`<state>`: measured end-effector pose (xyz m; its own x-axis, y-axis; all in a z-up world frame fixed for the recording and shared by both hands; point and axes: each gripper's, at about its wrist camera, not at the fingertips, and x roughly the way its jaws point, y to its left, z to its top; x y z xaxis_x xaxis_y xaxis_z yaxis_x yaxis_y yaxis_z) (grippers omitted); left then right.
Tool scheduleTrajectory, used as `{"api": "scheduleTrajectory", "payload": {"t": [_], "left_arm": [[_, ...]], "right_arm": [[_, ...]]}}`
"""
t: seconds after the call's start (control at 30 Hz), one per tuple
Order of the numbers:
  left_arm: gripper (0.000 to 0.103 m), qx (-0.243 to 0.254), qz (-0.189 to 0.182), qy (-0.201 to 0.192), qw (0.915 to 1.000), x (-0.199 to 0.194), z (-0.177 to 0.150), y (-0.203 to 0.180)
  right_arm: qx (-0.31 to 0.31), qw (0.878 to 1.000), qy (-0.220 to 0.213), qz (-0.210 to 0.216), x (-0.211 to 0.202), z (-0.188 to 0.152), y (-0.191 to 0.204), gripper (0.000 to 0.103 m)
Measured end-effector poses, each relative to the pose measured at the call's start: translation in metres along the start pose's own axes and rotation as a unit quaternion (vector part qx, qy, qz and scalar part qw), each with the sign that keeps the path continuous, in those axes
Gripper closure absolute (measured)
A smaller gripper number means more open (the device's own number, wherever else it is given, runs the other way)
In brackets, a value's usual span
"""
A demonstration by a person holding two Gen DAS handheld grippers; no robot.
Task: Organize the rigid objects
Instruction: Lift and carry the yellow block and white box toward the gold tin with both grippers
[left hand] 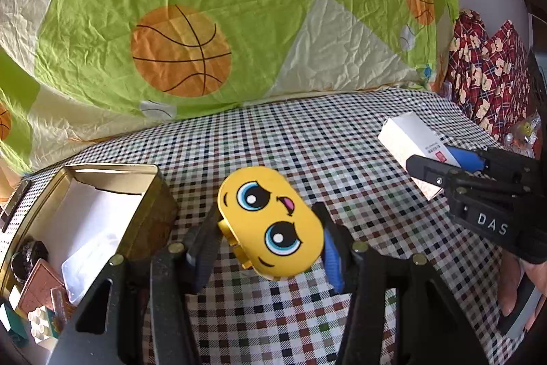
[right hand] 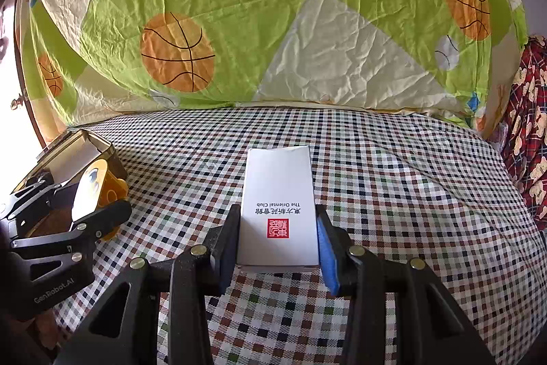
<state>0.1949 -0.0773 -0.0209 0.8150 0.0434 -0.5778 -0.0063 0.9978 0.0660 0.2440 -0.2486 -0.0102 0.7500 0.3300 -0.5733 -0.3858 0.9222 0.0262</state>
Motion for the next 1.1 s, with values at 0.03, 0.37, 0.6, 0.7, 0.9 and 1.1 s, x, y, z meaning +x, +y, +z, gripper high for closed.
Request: {"api": "scheduleTrajectory", "payload": {"t": [0.03,0.37,0.6,0.7,0.9,1.1], "left_arm": [[0.051,0.0,0.001,-0.003,1.0,-0.002,-0.001,0.0],[0.051,-0.019,0.004,-0.036,0.9992,-0.027,-0.011,0.012],[0.051,-0.03,0.004,-0.053,0.9982,-0.038,-0.016,0.019],[0.051,-0.03,0.005,-0.062,0.9976,-0.044,-0.018,0.02],[0.051,-0.028,0.008,-0.074,0.9968,-0.053,-0.022,0.022],[0.051,-0.029,0.006,-0.082,0.9962,-0.061,-0.026,0.025]], "right_arm": [[0.0,1.0,-0.002,0.002,-0.001,0.0,0.001,0.06],[-0.041,0.998,-0.041,0.02,-0.021,-0.006,0.029,0.06],[-0.045,0.997,-0.064,0.023,-0.032,-0.008,0.034,0.06],[-0.044,0.996,-0.068,0.022,-0.033,-0.008,0.034,0.06],[-0.04,0.996,-0.08,0.021,-0.039,-0.011,0.033,0.06],[-0.04,0.995,-0.092,0.021,-0.044,-0.014,0.036,0.06]]}}
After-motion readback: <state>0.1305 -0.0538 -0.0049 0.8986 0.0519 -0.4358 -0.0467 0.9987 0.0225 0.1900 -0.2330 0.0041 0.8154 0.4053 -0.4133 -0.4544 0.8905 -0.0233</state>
